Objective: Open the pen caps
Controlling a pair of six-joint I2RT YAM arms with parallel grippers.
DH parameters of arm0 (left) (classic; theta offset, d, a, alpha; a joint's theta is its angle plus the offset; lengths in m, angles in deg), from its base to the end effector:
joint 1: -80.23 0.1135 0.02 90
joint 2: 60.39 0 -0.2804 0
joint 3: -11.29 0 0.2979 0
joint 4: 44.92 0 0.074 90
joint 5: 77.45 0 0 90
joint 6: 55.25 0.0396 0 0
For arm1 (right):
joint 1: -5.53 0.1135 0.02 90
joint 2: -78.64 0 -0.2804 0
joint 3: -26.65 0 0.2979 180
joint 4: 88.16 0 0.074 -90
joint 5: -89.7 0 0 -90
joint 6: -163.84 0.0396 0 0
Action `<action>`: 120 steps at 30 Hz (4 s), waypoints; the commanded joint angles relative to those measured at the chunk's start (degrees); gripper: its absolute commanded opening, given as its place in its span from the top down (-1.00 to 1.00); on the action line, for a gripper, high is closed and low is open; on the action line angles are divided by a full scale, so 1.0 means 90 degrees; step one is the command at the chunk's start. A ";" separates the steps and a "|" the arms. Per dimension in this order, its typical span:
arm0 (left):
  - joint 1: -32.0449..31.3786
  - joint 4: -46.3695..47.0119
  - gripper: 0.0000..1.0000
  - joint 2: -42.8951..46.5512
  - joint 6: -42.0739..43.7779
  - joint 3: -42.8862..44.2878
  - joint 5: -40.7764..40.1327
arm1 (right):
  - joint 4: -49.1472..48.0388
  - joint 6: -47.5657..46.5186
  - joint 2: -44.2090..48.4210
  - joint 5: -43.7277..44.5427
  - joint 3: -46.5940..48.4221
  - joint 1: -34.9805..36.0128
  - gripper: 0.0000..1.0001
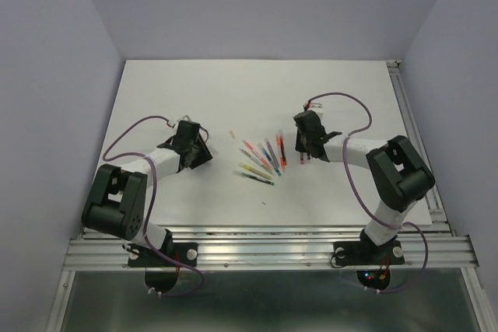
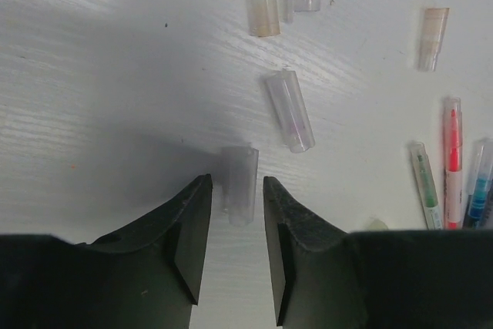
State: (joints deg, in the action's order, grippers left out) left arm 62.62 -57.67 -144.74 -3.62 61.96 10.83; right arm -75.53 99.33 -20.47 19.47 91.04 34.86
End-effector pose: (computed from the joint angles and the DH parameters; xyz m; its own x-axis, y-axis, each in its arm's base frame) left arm 0.3040 -0.0952 0.1450 -0.7169 -0.4234 -0.5539 -0.2070 0.8879 -0.4108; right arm 0.3419 0.1767 0.1389 -0.6912 0.0762 -0.7186 0.0402 0.9969 0.0670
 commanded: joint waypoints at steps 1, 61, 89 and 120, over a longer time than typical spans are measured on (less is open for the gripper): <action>0.0003 -0.0051 0.10 0.0144 0.0132 0.0222 0.0093 | 0.0043 -0.0196 -0.0169 0.0596 0.0415 -0.0045 0.78; 0.0003 -0.0041 -0.98 0.2791 0.0074 -0.0149 0.0523 | 0.0424 -0.0695 -0.0872 -0.0537 0.0973 0.0472 -0.08; 0.0003 0.0037 -0.98 0.2840 0.0132 -0.0139 0.0854 | 0.0551 0.0537 -0.0658 0.0674 -0.0200 0.1371 0.89; -0.1940 0.2000 -0.82 0.1532 -0.0707 0.0427 0.1763 | -0.2427 -0.0001 0.3444 -0.4520 -0.2221 0.1371 0.99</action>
State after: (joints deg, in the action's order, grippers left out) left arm 46.32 -44.64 -130.21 -8.67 62.42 26.48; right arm -88.51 97.82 8.62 -15.22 72.16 46.86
